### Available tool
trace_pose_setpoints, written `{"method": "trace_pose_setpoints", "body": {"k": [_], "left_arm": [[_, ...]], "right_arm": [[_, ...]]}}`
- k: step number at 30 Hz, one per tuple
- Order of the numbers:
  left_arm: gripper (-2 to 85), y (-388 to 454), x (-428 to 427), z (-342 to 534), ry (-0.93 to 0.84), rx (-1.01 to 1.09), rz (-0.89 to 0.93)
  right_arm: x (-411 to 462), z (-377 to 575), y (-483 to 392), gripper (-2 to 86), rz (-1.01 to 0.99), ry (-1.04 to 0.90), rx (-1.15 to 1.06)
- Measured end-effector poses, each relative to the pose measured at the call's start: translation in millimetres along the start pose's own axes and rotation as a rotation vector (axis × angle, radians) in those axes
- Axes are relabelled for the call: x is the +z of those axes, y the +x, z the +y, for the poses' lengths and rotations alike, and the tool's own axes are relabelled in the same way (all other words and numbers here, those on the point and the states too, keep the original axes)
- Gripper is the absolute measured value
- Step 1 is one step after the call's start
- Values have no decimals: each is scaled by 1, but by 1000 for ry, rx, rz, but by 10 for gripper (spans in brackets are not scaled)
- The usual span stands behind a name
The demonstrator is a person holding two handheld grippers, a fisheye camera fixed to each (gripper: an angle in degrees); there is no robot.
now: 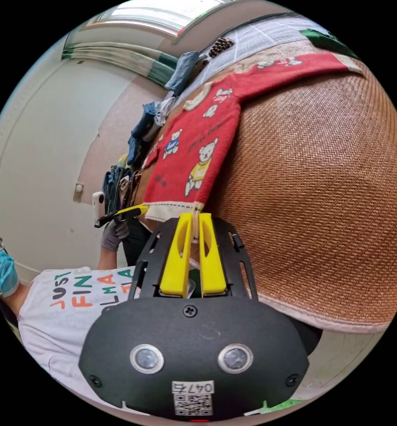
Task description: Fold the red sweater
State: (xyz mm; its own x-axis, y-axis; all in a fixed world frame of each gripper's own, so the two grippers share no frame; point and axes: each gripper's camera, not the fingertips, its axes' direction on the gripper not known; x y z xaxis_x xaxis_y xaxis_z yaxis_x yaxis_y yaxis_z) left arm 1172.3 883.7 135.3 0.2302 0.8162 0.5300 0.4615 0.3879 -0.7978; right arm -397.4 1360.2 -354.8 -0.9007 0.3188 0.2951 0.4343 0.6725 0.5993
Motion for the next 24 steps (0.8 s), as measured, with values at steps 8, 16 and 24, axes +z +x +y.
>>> {"method": "trace_pose_setpoints", "body": {"k": [8, 16, 24], "left_arm": [[49, 27, -18, 53, -101, 33, -13], [33, 93, -144, 81, 294, 143, -349], [-9, 115, -79, -54, 240, 210, -509]], "right_arm": [[1, 17, -46, 52, 185, -247, -60], [-98, 5, -119, 15, 360, 302, -235], [-48, -97, -120, -10, 531, 262, -246]]}}
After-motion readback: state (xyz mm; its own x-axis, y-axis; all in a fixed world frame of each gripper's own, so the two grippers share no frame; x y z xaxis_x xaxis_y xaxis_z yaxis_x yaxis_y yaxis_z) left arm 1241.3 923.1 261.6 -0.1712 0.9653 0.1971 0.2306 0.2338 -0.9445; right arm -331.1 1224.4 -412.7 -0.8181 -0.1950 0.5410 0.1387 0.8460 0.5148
